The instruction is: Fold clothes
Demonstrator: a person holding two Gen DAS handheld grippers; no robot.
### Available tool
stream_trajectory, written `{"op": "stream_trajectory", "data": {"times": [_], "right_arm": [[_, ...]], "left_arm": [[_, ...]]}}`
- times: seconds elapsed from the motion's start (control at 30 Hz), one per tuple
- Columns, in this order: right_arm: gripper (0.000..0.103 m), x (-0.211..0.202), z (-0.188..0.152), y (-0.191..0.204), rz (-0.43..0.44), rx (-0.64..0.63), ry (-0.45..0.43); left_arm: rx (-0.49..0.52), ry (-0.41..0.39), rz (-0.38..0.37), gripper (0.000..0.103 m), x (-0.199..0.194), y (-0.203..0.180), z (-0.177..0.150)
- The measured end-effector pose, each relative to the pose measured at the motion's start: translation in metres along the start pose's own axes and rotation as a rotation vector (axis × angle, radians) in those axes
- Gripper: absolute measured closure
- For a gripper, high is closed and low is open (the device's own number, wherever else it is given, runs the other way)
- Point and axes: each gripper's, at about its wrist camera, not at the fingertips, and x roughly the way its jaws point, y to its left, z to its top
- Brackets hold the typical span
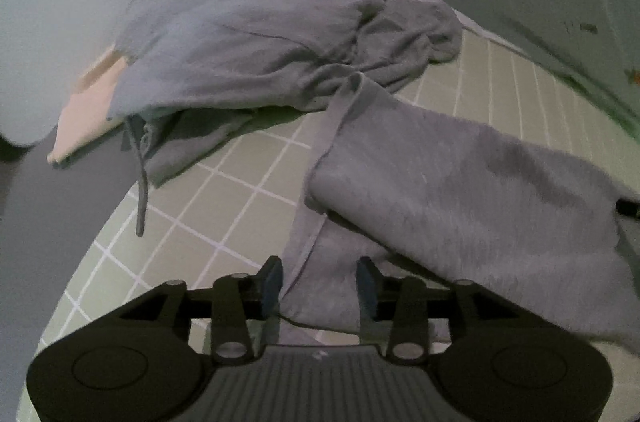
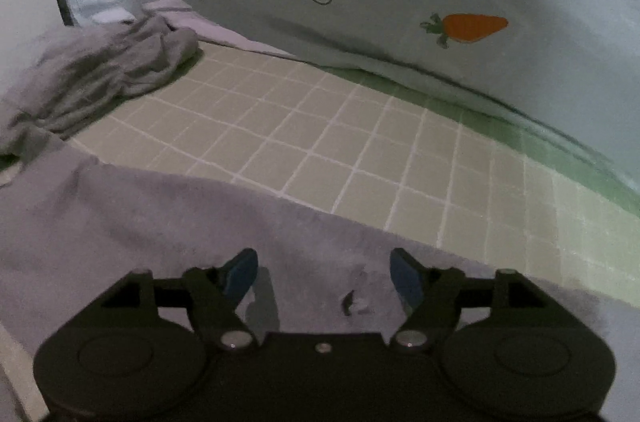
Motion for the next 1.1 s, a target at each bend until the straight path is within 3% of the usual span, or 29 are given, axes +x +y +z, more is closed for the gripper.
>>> {"op": "stream_trajectory", "data": {"times": [0.03, 0.07, 0.1, 0.13, 0.17, 0.23, 0.37, 0.63, 0.73, 0.8, 0.83, 0.87, 0.93, 1.0, 1.03, 1.1], "right_arm": [[0.044, 0.002, 0.000, 0.000, 0.015, -0.003, 0.004], [0.059, 0.005, 0.000, 0.000, 0.022, -0.009, 0.015], [0.069, 0.008, 0.001, 0.001, 0.028, -0.012, 0.031], [0.085, 0.011, 0.001, 0.002, 0.037, -0.011, 0.044], [0.093, 0.012, 0.003, 0.001, 0.060, 0.001, 0.048], [0.102, 0.014, 0.007, 0.000, 0.101, 0.019, 0.056], [0.103, 0.008, 0.021, 0.001, 0.081, -0.049, 0.003], [0.103, -0.031, 0.061, -0.055, 0.021, 0.234, -0.214], [0.102, -0.015, 0.058, -0.058, 0.015, 0.257, -0.136], [0.096, -0.003, 0.048, -0.053, -0.010, 0.239, -0.051], [0.085, -0.002, 0.042, -0.049, -0.015, 0.230, -0.030], [0.060, -0.002, 0.035, -0.046, -0.019, 0.222, -0.013], [0.039, -0.007, 0.022, -0.044, -0.026, 0.219, 0.000], [0.021, -0.013, 0.008, -0.042, -0.037, 0.214, 0.015], [0.013, -0.016, 0.003, -0.041, -0.053, 0.212, 0.022], [0.011, -0.023, -0.008, -0.043, -0.077, 0.225, 0.040]], "left_arm": [[0.008, -0.005, 0.006, 0.060, 0.001, -0.001, -0.001], [0.015, -0.010, 0.011, 0.062, 0.001, -0.002, -0.001], [0.023, -0.016, 0.017, 0.070, 0.002, -0.003, -0.002], [0.026, -0.020, 0.020, 0.087, 0.002, -0.003, -0.002], [0.019, -0.022, 0.013, 0.101, 0.002, -0.002, -0.003], [0.005, -0.031, 0.003, 0.101, 0.000, 0.000, -0.003], [0.007, -0.115, 0.003, 0.102, -0.021, 0.011, 0.008], [0.010, -0.272, 0.002, 0.101, -0.063, 0.032, 0.029], [0.009, -0.209, -0.010, 0.101, -0.053, 0.034, 0.025], [0.008, -0.167, -0.018, 0.100, -0.046, 0.036, 0.021], [0.007, -0.146, -0.022, 0.100, -0.043, 0.037, 0.020], [0.007, -0.125, -0.026, 0.096, -0.039, 0.038, 0.018], [0.006, -0.083, -0.034, 0.092, -0.033, 0.040, 0.015], [0.004, -0.053, -0.045, 0.066, -0.027, 0.041, 0.014], [-0.002, -0.076, -0.058, 0.061, -0.026, 0.040, 0.021], [-0.011, -0.118, -0.084, 0.052, -0.023, 0.038, 0.036]]}}
